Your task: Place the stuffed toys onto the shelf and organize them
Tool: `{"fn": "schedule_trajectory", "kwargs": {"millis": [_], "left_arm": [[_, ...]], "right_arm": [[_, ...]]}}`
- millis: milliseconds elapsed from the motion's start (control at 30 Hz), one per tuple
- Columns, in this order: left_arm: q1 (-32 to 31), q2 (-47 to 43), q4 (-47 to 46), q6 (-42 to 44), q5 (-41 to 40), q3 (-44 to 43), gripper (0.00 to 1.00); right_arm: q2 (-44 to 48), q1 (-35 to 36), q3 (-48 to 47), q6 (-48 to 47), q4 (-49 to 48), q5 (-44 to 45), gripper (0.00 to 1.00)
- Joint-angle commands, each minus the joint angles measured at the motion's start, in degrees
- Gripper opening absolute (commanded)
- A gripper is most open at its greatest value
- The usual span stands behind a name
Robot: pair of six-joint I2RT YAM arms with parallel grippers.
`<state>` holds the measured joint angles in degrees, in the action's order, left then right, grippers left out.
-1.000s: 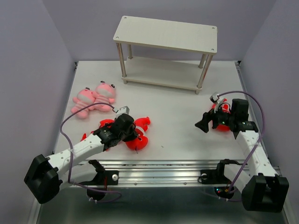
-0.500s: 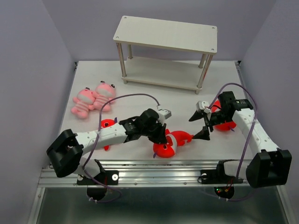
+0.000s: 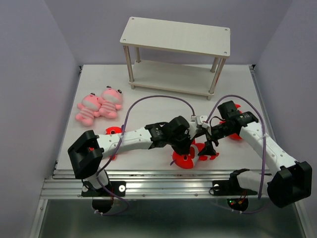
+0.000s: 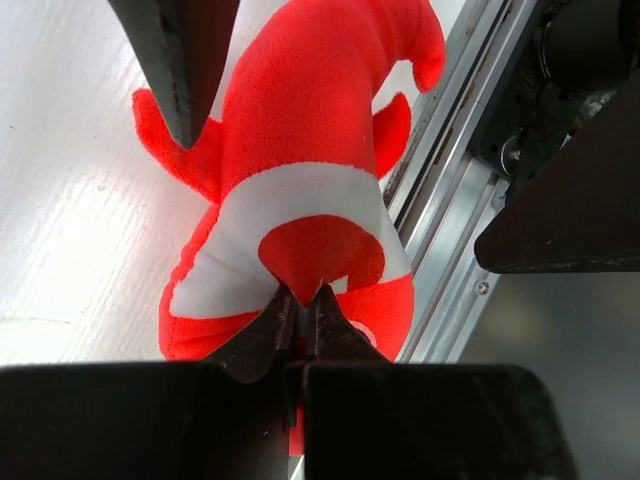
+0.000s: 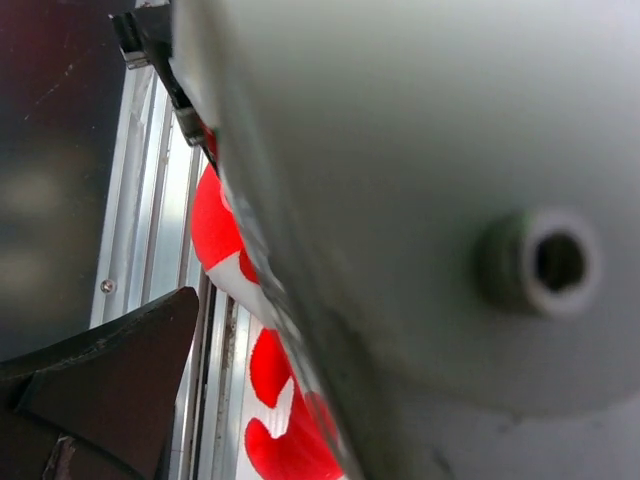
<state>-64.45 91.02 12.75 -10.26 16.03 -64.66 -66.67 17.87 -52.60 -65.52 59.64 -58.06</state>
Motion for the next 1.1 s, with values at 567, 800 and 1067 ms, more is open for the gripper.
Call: {"fn": "schedule_trajectory", "kwargs": {"millis": [567, 800, 1067], "left_arm": [[-0.3, -19.0, -12.3, -2.4, 0.5, 11.1, 0.0], [-0.4, -19.0, -13.9, -1.6, -1.2, 8.6, 0.0], [-0.4, -23.4, -16.2, -4.1, -12.3, 9.3, 0.25]], "right_arm": [[1.5, 0.6, 2.8, 17.4, -15.1, -7.2, 0.92], [-1.1, 0.6, 0.5, 13.1, -8.2, -6.8, 0.53], [-2.0, 0.6, -0.4, 12.4, -4.3, -6.2, 0.03]]}}
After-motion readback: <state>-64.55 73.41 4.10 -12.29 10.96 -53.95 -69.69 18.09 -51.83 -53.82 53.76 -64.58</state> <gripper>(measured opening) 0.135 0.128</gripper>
